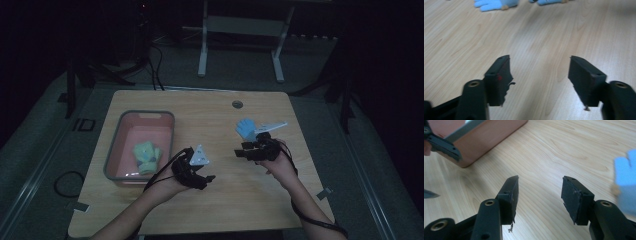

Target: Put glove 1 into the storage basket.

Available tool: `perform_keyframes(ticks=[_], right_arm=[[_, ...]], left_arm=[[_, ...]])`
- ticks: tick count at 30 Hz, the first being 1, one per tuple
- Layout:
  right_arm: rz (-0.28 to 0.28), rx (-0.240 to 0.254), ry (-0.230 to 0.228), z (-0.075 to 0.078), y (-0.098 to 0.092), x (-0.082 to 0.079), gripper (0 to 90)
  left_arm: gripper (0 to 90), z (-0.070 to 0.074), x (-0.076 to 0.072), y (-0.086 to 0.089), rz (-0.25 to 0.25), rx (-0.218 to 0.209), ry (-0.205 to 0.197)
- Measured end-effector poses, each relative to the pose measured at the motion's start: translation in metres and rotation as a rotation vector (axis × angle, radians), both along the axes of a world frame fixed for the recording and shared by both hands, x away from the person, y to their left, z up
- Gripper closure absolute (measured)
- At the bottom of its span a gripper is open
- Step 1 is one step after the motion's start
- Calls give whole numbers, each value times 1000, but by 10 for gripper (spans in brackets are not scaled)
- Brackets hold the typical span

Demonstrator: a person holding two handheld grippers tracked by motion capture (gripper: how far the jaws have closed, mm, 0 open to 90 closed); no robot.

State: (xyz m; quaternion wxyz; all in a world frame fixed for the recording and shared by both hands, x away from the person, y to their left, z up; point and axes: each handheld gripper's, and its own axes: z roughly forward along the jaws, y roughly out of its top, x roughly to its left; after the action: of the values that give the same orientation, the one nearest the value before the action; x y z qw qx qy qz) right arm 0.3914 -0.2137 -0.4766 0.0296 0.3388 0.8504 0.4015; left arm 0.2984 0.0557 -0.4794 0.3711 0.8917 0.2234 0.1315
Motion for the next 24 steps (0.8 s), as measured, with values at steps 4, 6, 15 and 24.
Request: perform_keyframes(ticks=[4, 6, 15, 24], right_arm=[[-28, 1, -7, -3, -15, -3, 476], [-42, -6, -10, -5, -21, -4, 476], [-76, -49, -29, -14, -46, -10, 475], [-101, -113, -30, -17, -69, -10, 468]], left_arm=[[192, -5, -3, -6, -14, -13, 22], [145, -11, -3, -10, -25, -16, 39], [26, -35, -7, -18, -18, -96, 69], [26, -60, -13, -21, 10, -105, 58]])
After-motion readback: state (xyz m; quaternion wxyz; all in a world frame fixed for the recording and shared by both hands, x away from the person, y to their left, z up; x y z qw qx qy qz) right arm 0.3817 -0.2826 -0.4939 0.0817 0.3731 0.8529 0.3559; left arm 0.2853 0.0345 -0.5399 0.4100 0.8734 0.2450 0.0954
